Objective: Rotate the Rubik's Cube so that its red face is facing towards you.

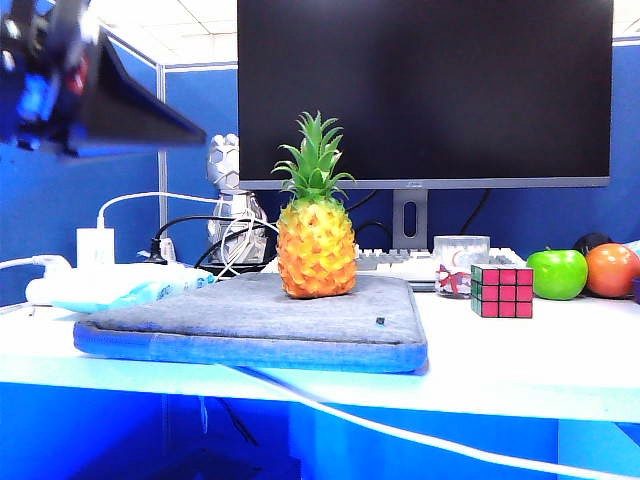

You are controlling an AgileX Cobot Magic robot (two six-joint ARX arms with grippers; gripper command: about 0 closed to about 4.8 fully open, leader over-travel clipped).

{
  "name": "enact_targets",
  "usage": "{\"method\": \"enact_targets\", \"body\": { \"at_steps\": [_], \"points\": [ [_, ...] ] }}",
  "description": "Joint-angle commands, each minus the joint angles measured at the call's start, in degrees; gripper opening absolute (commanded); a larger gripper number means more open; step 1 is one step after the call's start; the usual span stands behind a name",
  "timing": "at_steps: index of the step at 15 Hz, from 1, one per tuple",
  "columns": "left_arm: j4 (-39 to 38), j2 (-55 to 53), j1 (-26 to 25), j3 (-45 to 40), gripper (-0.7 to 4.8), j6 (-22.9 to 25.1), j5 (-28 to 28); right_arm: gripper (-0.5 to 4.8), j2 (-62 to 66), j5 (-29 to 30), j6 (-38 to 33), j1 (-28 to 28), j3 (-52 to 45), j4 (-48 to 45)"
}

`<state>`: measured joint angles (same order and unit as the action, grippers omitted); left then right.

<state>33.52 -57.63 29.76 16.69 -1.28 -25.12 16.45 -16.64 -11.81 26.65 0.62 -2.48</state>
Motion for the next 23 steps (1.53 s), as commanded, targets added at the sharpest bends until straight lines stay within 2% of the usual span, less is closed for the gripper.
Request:
{"method": "enact_targets", "body": {
  "at_steps": [1, 2, 5, 6, 9, 11, 12, 15, 18, 21, 23],
  "points": [
    [0.46, 6.67, 0.00, -0.98, -0.05, -2.19, -0.81, -0.06, -0.02, -0.33, 1.77, -0.04, -0.46, -0.94],
    [-5.46, 15.41, 0.00, -1.88, -0.05, -1.53, 4.48, -0.06, -0.02, -0.17, 1.75, -0.04, -0.46, -1.25],
    [-28.35, 35.95, 0.00, -2.10, -0.05, 2.29, 9.86, -0.06, -0.02, -0.13, 1.79, -0.04, -0.46, -1.64],
    [-32.17, 42.01, 0.00, -2.54, -0.05, 1.86, 10.99, -0.06, -0.02, 0.09, 1.77, -0.04, -0.46, -1.88],
    [-37.99, 57.66, 0.02, -6.82, -0.05, -3.34, 14.47, -0.06, -0.02, 0.85, 1.77, -0.04, -0.46, -2.58],
    [-38.95, 56.48, -0.02, -8.41, -0.05, -3.63, 14.45, -0.06, -0.28, 1.73, 1.77, -0.09, -0.52, -2.91],
    [-35.15, 56.57, -0.02, -9.90, -0.05, -3.41, 15.50, -0.06, -0.09, 1.79, 1.81, -0.09, -0.52, -4.04],
    [-33.40, 56.54, -0.02, -12.31, -0.05, 0.83, 17.53, -0.06, -0.02, 1.20, 4.44, -0.09, -0.52, -6.91],
    [-33.27, 56.57, -0.02, -13.99, -0.05, 2.23, 18.10, -0.06, 0.00, 1.11, 5.03, -0.11, -0.52, -7.58],
    [-32.61, 56.59, -0.02, -13.97, -0.04, 2.03, 17.81, -0.06, -0.02, 1.38, 4.13, -0.11, -0.52, -6.40],
    [-32.63, 56.61, -0.02, -13.97, -0.03, -0.90, 16.11, -0.06, -0.02, 1.79, 3.91, -0.07, -0.52, -5.49]
  ]
}}
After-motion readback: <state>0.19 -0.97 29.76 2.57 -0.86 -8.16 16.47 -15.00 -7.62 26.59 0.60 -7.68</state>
